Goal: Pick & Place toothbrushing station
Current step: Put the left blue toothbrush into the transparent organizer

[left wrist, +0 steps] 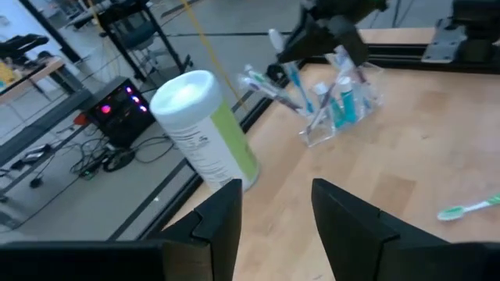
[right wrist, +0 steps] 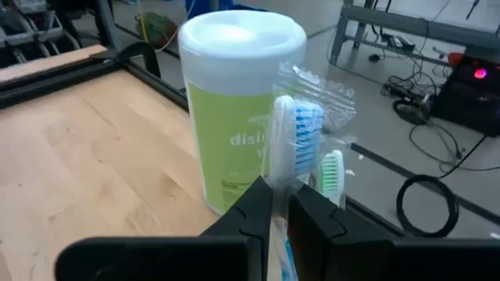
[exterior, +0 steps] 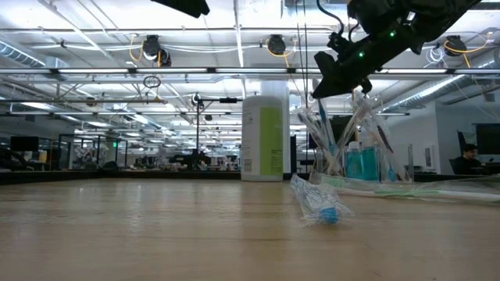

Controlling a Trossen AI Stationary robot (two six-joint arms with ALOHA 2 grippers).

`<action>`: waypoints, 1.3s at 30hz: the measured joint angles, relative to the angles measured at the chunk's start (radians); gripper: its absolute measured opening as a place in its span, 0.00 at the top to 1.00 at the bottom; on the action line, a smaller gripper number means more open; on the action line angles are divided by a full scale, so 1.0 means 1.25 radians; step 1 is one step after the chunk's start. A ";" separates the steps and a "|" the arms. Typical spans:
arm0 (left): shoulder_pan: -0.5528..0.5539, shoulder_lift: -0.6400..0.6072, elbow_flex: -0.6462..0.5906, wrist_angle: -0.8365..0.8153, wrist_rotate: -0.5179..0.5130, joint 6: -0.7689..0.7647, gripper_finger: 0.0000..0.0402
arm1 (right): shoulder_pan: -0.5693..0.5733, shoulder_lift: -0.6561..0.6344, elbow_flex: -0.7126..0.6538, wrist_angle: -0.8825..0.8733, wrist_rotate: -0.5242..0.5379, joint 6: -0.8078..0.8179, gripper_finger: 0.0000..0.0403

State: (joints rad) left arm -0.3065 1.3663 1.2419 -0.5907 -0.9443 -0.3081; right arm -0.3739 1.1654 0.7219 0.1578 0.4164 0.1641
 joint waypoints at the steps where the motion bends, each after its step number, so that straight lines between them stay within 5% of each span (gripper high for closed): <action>1: 0.007 0.000 0.000 0.000 0.000 0.008 0.60 | -0.003 0.000 0.000 0.001 0.000 0.007 0.95; 19: 0.122 -0.020 0.000 -0.016 -0.003 0.069 0.60 | -0.063 0.132 0.000 -0.008 0.001 0.063 0.95; 39: 0.208 -0.062 0.000 -0.092 0.003 0.069 0.60 | -0.063 -0.024 -0.001 0.023 0.045 -0.060 0.59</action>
State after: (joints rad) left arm -0.0463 1.2885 1.2415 -0.7056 -0.9412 -0.2222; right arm -0.4522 1.1353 0.7212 0.1861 0.4728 0.0889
